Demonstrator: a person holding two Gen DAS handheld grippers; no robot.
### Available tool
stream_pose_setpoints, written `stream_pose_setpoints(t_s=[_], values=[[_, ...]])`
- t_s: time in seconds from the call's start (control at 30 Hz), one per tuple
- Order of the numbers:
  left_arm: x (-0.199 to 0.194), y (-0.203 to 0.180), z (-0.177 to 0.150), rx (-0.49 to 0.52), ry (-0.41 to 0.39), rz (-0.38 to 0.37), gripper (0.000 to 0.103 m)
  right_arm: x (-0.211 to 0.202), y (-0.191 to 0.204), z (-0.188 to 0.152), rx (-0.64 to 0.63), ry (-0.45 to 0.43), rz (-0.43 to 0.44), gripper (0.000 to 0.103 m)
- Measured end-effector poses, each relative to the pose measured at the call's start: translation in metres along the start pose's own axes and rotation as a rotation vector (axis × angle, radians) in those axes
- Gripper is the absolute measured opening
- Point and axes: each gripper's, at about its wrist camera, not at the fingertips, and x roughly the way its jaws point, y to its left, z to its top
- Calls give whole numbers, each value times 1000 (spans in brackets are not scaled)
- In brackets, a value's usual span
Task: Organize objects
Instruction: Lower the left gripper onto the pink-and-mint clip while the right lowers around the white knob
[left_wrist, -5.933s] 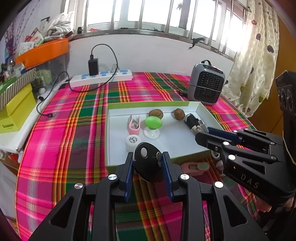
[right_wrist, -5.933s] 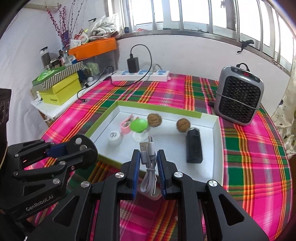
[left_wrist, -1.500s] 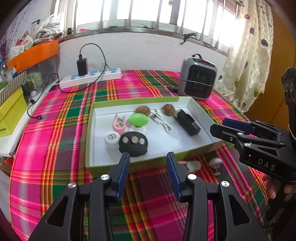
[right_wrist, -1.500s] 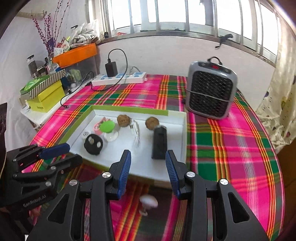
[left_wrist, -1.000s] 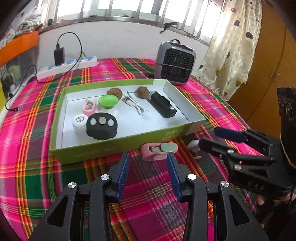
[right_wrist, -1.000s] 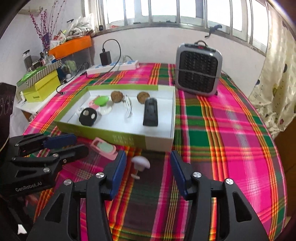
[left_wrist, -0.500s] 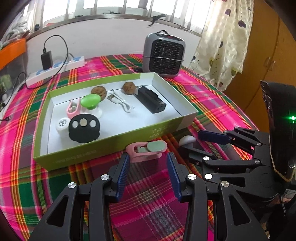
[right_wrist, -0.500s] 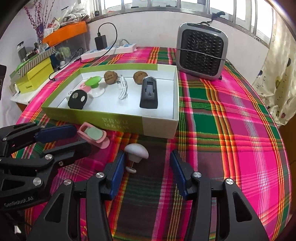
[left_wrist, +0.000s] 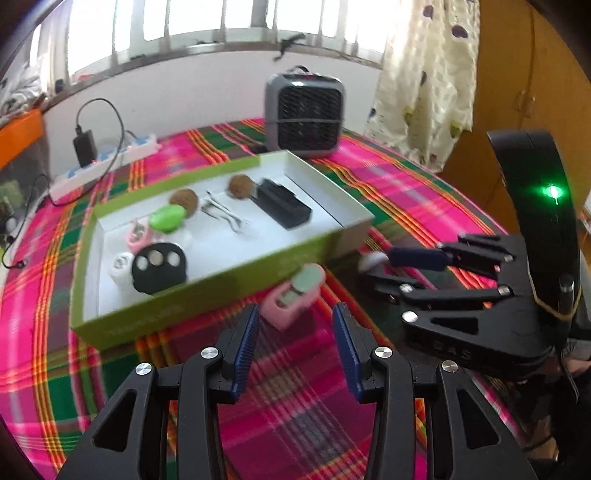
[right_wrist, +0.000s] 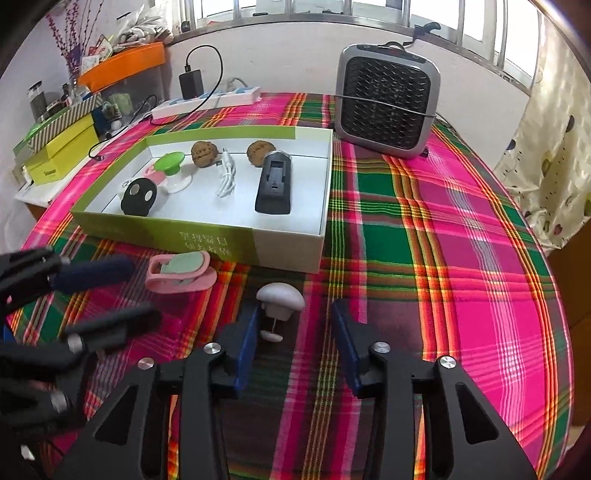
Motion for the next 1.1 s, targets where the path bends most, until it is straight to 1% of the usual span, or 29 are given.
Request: stream_pose_setpoints(t_s=[0.13,0.23,0.33,0.4,0.57,0.7,0.8,0.93,1.1], values=[[3,5,5,8,-2,16,39,-1,1,0,-2,-2,5,30],[6,0,8,38,1,6,39,-1,0,0,1,-3,10,29],[14,-5,8,60,27,-10,39,-1,-1,0,2,-3,12,26],[18,-8,8,64,33,-7,39,-2,-2,-1,3,-4,16,26],[19,-14,8,63,45,-46,39,-3,-4,-1,2,-4,26,25],[22,-19,9,65,52,-49,39,-4,-7,-1,3,-4,34,25],[25,-21,11,51,53,-40,39,-5,-10,-2,5,-5,38,25],[34,-22,14,36,74,-13,39,-6,-15,-3,14,-5,38,25],[41,-24,14,27,90,2,39,-6,-18,-3,15,-6,48,25]])
